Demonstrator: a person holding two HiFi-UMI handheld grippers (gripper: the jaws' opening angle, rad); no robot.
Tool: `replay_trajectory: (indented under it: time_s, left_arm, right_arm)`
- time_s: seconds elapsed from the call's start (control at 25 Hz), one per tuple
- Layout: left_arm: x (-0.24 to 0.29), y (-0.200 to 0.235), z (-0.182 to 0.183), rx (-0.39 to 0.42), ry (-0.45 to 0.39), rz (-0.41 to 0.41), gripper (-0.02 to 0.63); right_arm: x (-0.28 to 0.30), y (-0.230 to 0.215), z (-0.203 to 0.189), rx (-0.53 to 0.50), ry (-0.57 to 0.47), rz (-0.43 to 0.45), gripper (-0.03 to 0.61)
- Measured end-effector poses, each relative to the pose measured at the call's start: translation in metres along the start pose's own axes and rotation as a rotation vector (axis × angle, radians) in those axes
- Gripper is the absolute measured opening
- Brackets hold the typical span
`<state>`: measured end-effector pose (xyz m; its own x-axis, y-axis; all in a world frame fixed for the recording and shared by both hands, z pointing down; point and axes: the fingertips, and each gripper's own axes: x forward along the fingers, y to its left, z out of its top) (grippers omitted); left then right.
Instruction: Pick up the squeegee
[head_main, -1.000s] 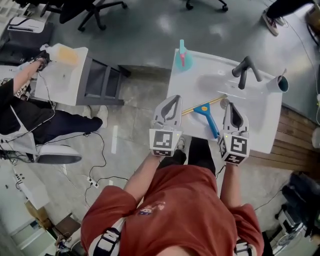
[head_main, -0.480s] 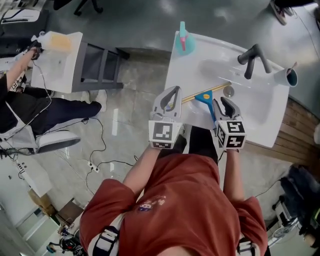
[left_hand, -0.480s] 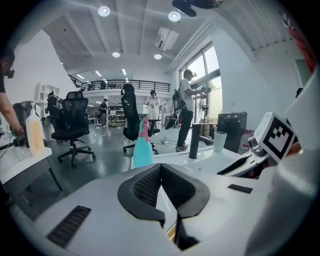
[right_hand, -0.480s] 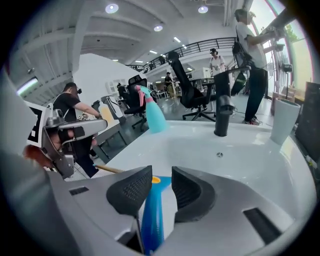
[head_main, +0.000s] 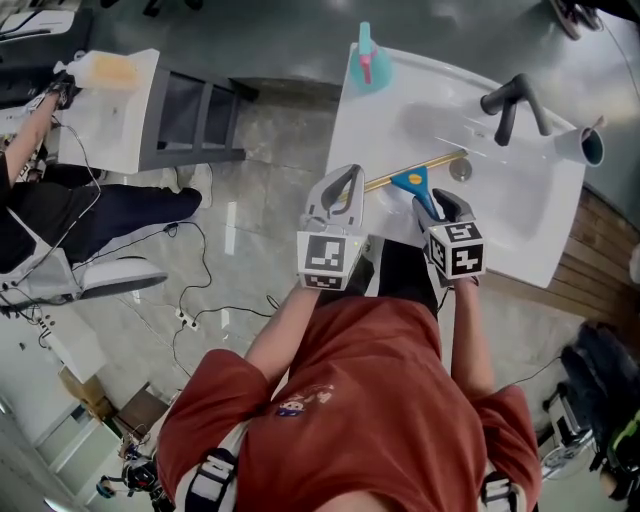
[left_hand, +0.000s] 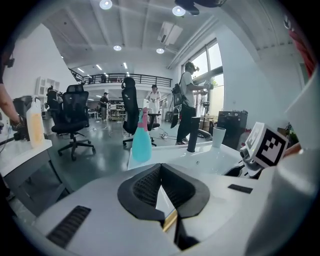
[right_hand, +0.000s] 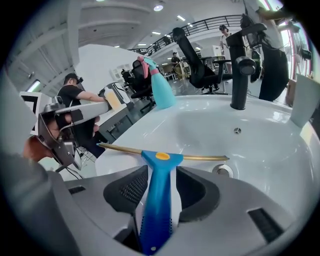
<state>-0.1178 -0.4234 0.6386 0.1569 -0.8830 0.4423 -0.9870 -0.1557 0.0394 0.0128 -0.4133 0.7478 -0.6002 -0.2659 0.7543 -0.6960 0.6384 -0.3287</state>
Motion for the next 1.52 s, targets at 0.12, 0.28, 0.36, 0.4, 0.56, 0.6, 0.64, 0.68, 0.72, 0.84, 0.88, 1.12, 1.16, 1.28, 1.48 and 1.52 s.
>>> replay_trajectory:
  time_s: [0.12,0.28,0.36,0.4,0.56,0.6,0.64,0.68,0.72,0.84,0.88,1.12,1.16,1.28,1.48,1.52]
  left_arm:
    - [-0.002,0.0,-0.001,0.002,0.001,0.006,0.018]
    - [-0.006,0.0,-0.004,0.006,0.006,0.005,0.018]
    - [-0.008,0.0,-0.004,0.008,0.006,0.005,0.018]
    - [-0.008,0.0,-0.003,0.008,0.004,0.005,0.018]
    - [-0.011,-0.001,0.001,0.011,-0.007,0.006,0.017]
    - [-0.013,0.0,0.002,0.012,-0.01,0.006,0.017]
    - [-0.015,0.0,0.003,0.013,-0.012,0.005,0.018]
    - [-0.017,0.0,0.004,0.015,-0.015,0.005,0.018]
    - [-0.019,0.0,0.006,0.015,-0.019,0.004,0.018]
    - [-0.025,-0.001,0.011,0.021,-0.036,0.002,0.018]
    - [-0.028,-0.002,0.013,0.024,-0.041,0.0,0.018]
    - [-0.052,-0.003,0.02,0.036,-0.076,-0.017,0.018]
    - [-0.056,-0.004,0.02,0.039,-0.082,-0.021,0.018]
    - [-0.067,-0.009,0.023,0.05,-0.108,-0.042,0.018]
    - [-0.092,-0.019,0.028,0.075,-0.143,-0.091,0.018]
    - [-0.097,-0.022,0.028,0.079,-0.15,-0.101,0.018]
  right_arm:
    - [0.005,-0.002,-0.001,0.012,-0.004,-0.013,0.183]
    - [0.009,0.002,-0.005,-0.016,0.033,-0.018,0.173]
    - [0.011,0.003,-0.006,-0.031,0.053,-0.018,0.155]
    - [0.011,0.003,-0.006,-0.03,0.059,-0.017,0.154]
    - [0.01,0.002,-0.006,-0.022,0.058,-0.03,0.144]
    - [0.009,0.003,-0.006,-0.02,0.057,-0.036,0.144]
    - [0.008,0.004,-0.006,-0.015,0.055,-0.042,0.143]
    - [0.006,0.005,-0.006,-0.01,0.054,-0.047,0.143]
    - [0.005,0.005,-0.006,-0.006,0.053,-0.052,0.143]
    - [-0.002,0.009,-0.007,0.006,0.039,-0.064,0.141]
    - [-0.005,0.01,-0.008,0.012,0.033,-0.071,0.141]
    - [-0.027,0.022,-0.017,0.029,-0.003,-0.135,0.143]
    - [-0.031,0.023,-0.019,0.035,-0.013,-0.148,0.143]
    - [-0.045,0.025,-0.023,0.05,-0.048,-0.193,0.143]
    - [-0.072,0.032,-0.034,0.085,-0.106,-0.276,0.143]
    - [-0.078,0.033,-0.037,0.091,-0.117,-0.295,0.142]
